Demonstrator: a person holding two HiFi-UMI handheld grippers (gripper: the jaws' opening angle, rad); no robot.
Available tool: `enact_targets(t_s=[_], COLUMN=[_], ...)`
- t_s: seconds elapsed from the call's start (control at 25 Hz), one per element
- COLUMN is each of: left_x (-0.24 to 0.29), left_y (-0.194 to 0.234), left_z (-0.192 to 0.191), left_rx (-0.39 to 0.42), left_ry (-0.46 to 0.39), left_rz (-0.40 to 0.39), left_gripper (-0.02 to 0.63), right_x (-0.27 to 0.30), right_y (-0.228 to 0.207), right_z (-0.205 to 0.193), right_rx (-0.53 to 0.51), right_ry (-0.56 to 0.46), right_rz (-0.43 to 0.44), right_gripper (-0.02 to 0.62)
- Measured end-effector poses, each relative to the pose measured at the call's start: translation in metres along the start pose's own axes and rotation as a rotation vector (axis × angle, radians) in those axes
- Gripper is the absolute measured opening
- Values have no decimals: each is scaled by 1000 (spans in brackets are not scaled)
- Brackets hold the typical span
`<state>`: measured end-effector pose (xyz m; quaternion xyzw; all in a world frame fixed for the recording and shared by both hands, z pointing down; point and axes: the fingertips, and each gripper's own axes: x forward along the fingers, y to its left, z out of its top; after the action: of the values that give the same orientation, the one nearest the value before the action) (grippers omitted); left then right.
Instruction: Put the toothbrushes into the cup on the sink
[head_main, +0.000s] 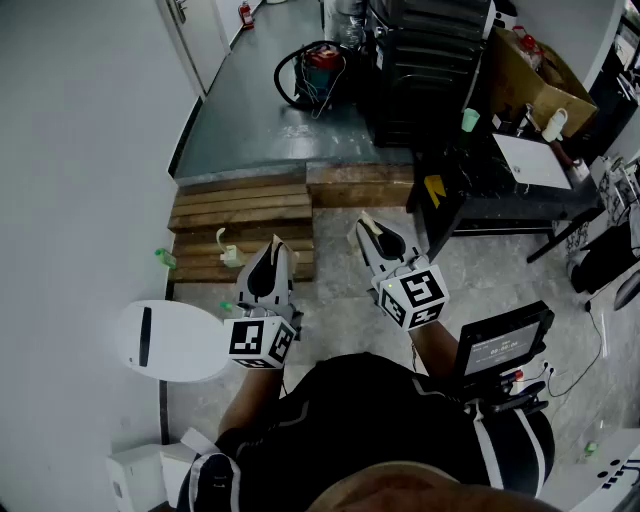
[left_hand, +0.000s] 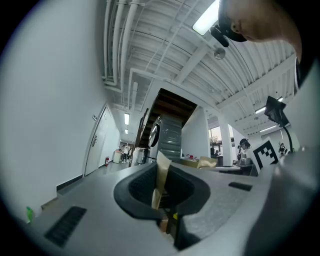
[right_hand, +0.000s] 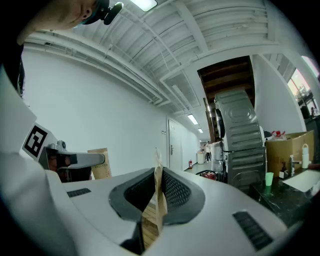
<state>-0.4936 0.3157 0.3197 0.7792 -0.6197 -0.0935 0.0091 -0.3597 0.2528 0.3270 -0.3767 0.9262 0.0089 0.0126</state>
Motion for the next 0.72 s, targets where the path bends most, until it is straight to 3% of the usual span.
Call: enact_targets(t_s=[0.72], left_x=[9], left_y=[-4], left_z=[6], left_rx=[18], left_ry=[-14], left_rz=[-22], left_gripper=[37], right_x=[5], right_y=[-6], right_z=[4], right_rx=[-19], right_ry=[-7], right_rz=[-23], right_gripper=[46])
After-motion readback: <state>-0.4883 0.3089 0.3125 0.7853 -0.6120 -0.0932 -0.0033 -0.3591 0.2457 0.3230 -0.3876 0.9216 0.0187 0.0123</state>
